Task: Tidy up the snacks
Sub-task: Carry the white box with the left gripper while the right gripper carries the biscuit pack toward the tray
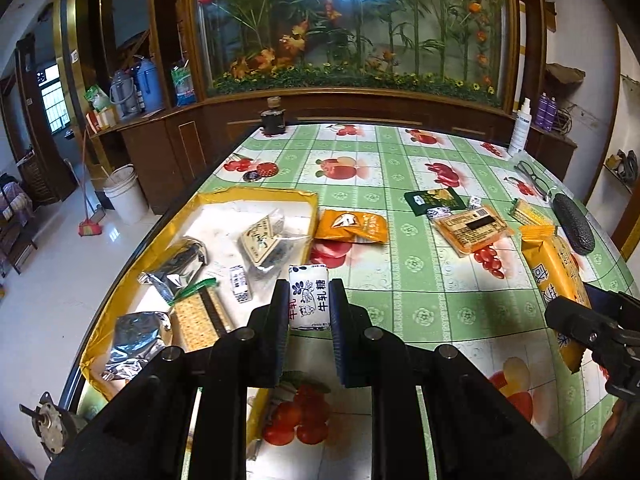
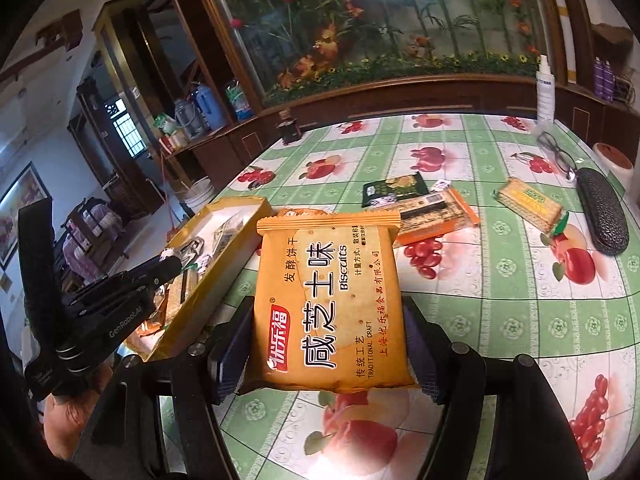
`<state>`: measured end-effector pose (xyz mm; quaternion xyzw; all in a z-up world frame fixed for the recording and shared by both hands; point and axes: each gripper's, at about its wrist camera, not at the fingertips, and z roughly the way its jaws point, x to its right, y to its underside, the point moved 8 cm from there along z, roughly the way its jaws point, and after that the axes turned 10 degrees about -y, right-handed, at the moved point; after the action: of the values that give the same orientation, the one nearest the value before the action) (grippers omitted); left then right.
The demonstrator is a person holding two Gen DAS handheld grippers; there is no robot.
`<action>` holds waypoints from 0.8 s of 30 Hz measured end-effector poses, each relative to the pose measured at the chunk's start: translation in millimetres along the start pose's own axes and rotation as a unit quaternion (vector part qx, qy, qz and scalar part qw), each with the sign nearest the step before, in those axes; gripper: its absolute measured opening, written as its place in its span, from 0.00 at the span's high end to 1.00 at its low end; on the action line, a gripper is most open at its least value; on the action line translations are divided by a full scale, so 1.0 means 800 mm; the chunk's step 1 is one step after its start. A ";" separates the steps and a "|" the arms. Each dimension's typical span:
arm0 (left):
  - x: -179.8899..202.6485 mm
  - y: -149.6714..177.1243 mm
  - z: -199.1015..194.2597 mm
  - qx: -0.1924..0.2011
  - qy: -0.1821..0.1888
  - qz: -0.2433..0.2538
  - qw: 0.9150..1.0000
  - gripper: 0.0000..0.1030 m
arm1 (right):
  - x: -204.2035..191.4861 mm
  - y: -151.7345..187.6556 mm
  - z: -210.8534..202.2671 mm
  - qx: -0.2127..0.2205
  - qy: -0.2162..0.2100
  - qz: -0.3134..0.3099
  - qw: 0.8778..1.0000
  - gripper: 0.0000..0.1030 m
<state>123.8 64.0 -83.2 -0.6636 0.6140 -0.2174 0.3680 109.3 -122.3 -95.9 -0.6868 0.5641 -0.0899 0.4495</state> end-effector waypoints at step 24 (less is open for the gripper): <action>-0.088 0.022 0.025 -0.018 -0.029 -0.056 0.998 0.84 | -0.095 -0.009 0.078 -0.044 -0.048 -0.055 0.996 0.32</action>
<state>116.9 137.5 -97.7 -0.7092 0.5688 -0.2070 0.3615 127.1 -25.4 -97.6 -0.7396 0.5063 -0.0565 0.4399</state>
